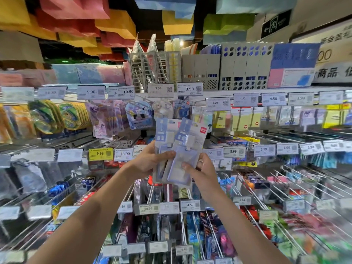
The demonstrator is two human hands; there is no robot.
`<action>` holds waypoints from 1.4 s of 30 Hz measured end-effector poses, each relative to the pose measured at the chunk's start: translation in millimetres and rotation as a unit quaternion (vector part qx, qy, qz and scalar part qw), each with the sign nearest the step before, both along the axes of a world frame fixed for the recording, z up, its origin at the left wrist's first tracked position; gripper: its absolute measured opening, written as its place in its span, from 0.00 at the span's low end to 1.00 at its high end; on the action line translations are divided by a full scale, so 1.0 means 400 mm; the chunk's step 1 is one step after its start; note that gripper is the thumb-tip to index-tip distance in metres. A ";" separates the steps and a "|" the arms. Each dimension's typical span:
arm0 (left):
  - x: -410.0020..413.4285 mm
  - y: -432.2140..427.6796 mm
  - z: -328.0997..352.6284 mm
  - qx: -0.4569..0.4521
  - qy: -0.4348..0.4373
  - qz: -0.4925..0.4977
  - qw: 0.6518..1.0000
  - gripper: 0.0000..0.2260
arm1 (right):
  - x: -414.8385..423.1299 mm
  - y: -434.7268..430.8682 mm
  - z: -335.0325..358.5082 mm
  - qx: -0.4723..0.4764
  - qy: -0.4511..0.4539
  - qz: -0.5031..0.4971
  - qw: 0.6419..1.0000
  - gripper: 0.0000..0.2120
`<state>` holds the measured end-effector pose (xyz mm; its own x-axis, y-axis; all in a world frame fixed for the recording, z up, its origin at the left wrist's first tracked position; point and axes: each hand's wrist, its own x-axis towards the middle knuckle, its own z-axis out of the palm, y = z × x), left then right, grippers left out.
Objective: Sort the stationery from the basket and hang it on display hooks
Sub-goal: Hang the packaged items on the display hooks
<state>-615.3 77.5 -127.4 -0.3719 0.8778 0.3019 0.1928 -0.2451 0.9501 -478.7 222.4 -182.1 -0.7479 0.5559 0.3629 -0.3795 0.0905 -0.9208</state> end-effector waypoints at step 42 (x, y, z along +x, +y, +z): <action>-0.031 -0.012 0.049 -0.105 0.014 0.084 0.991 0.15 | -0.092 0.149 -0.188 0.071 -0.220 0.017 0.973 0.30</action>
<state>-627.6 72.8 -108.0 -0.5120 0.8490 0.1309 0.2406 -0.0045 0.9706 -515.6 281.9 -257.2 -0.8650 0.4960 0.0755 0.0430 0.2232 -0.9738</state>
